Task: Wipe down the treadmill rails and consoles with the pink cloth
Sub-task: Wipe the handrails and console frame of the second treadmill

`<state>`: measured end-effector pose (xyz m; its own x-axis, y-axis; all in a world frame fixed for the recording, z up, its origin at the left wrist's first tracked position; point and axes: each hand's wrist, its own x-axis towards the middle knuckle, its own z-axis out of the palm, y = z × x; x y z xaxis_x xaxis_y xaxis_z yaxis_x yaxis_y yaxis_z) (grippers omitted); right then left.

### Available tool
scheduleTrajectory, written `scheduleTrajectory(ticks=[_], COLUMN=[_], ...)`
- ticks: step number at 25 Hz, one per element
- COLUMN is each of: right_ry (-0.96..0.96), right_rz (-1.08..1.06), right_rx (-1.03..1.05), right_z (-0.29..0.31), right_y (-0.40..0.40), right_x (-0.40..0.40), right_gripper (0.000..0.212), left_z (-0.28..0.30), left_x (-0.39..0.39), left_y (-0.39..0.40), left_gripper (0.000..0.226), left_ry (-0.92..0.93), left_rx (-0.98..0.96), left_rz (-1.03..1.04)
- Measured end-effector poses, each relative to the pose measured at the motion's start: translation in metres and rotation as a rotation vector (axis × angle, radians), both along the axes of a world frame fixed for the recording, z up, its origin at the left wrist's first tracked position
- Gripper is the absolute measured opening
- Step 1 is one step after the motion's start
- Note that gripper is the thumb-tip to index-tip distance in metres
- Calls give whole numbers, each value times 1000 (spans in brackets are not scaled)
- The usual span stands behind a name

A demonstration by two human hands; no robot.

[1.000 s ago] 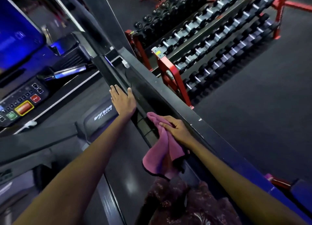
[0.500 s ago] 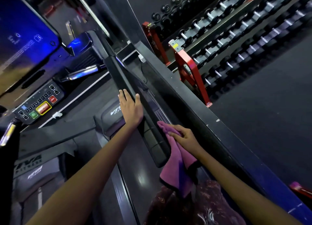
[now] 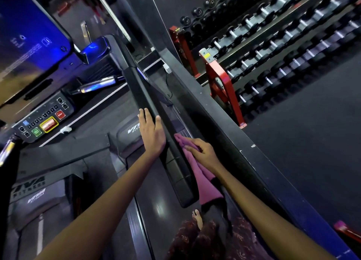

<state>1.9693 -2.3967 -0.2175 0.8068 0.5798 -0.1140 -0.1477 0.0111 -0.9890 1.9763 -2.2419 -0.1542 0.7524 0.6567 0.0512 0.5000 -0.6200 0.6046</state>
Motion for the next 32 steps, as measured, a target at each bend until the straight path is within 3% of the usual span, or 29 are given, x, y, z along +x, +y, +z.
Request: scheduleTrajectory(ticks=[6,12,20,32], right_ry=[-25,76,41,19], right_rz=[-26,-67,-44,-6], right_rx=[13,54,52,18], right_z=[-5,13,2,8], right_y=[9,40,44,79], right_x=[-1,32,39,80], right_gripper=[33,34,35,33], left_z=[0,-1,2,1], left_x=[0,2,1,2], left_y=[0,0,-1,-2], left_gripper=[49,58,57,69], left_ry=[45,179,137,178], left_rx=[12,109,26,128], left_rz=[46,42,24,10])
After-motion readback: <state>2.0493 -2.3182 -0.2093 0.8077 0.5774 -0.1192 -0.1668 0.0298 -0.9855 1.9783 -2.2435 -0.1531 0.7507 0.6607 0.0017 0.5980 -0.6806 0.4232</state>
